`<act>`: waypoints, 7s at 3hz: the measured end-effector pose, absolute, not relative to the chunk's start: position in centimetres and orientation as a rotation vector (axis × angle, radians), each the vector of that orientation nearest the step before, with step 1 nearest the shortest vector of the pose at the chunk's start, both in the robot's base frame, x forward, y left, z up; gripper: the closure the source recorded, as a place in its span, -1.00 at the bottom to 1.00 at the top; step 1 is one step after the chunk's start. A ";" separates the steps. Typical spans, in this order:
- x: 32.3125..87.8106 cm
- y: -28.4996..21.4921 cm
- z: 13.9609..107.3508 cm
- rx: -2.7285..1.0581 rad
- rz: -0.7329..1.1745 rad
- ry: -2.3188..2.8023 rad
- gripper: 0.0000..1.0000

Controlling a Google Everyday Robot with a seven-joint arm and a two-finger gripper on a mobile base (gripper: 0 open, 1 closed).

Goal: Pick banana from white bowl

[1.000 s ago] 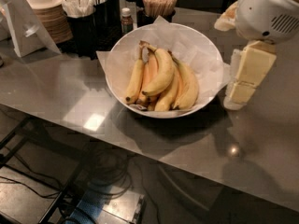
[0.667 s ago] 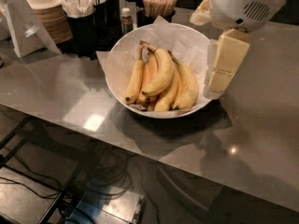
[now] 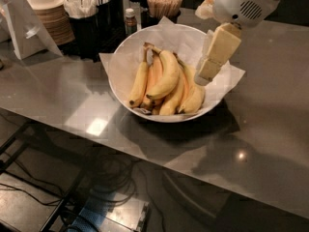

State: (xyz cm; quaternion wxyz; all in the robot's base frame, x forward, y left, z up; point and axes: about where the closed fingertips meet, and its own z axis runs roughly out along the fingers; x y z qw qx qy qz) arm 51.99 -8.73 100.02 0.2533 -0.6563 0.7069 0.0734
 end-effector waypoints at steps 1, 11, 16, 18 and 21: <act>54.5 -9.8 98.2 -1.694 0.237 1.954 -1.00; 57.6 0.5 91.6 -0.968 0.469 2.474 -1.00; 58.4 0.2 89.4 -0.960 0.498 2.478 0.30; 58.1 -1.1 94.9 -1.108 0.791 2.291 1.00; 62.3 -8.5 102.7 -0.949 0.896 2.131 1.00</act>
Offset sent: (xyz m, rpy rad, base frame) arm 0.0210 -0.0101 -0.0150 0.0460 0.0084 -0.0517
